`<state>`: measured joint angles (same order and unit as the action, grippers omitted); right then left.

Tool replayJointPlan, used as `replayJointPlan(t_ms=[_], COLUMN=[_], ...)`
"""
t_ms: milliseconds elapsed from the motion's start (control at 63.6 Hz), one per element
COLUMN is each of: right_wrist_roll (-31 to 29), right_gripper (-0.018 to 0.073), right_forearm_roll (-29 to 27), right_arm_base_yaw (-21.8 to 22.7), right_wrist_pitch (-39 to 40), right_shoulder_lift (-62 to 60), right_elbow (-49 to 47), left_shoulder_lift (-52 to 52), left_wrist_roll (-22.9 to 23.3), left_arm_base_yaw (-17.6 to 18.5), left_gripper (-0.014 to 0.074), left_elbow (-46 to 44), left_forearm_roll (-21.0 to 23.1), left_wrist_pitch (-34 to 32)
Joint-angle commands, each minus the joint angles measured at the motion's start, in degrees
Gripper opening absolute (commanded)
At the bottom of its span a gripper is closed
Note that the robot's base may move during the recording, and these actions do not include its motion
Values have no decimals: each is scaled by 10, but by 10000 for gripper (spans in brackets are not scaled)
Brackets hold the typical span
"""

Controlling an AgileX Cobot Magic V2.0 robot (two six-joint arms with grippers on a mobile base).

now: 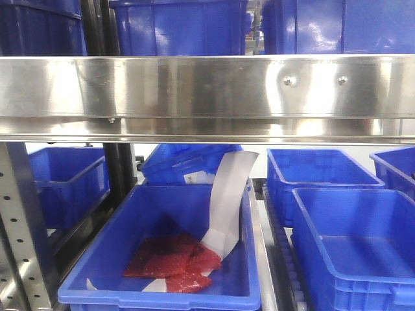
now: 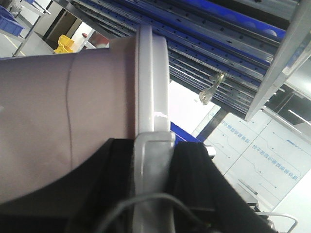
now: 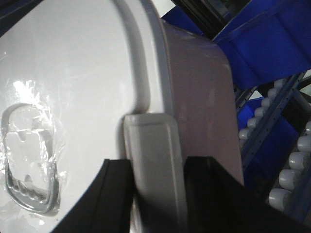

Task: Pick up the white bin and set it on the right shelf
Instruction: 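Raise the held bin above the upper roller shelf with both grippers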

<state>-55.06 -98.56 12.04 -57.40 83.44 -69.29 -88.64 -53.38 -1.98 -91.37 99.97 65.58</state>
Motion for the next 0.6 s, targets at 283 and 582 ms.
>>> replayJointPlan(t_ms=[283, 582], right_wrist_roll=[102, 108], right_gripper=[93, 93], right_forearm_roll=[-110, -110], right_arm_base_yaw=[-12, -83], right_wrist_pitch=[-19, 31], right_shoulder_lift=[-25, 40], right_elbow=[-49, -127], left_shoulder_lift=[27, -7], left_wrist_roll=[79, 79], left_arm_base_yaw=[-13, -17], left_gripper=[-126, -126], left_elbow=[-20, -20], left_forearm_roll=[25, -73], left_wrist_pitch=[-32, -94])
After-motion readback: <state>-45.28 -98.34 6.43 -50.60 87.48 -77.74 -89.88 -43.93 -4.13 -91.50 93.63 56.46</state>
